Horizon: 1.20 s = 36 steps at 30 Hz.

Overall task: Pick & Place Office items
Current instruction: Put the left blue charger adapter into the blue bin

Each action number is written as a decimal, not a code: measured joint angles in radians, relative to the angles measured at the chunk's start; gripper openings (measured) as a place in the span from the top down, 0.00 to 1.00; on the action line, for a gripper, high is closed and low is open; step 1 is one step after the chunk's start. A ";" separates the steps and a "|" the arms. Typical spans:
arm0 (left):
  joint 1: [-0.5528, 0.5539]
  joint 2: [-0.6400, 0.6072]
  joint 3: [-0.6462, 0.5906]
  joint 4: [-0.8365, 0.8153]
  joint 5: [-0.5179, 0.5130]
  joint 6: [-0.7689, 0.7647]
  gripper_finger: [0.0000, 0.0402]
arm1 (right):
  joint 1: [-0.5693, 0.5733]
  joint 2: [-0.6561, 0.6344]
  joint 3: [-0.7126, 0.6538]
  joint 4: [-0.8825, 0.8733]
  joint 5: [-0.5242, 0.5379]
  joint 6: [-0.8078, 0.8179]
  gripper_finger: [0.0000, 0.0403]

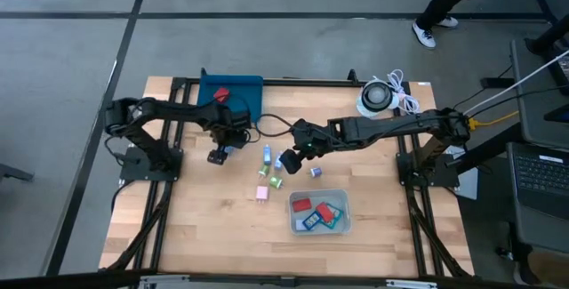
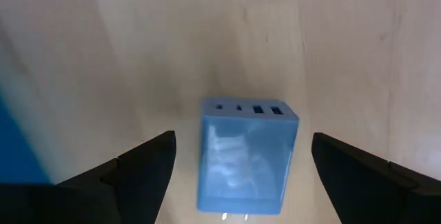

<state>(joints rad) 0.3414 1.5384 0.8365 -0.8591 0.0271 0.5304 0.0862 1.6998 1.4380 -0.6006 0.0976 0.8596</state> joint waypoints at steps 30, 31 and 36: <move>0.210 -0.337 0.069 0.229 0.026 -0.521 0.50 | 0.020 -0.051 0.000 -0.048 0.024 0.024 0.12; 0.244 -0.356 0.087 0.226 0.010 -0.521 0.50 | 0.022 -0.051 0.000 -0.047 0.026 0.024 0.12; 0.382 -0.317 0.161 0.095 0.005 -0.327 0.50 | 0.022 -0.051 0.000 -0.043 0.027 0.021 0.12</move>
<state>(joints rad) 0.7232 1.2213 0.9975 -0.7639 0.0323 0.2032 0.1085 1.6489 1.4384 -0.6438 0.1241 0.8809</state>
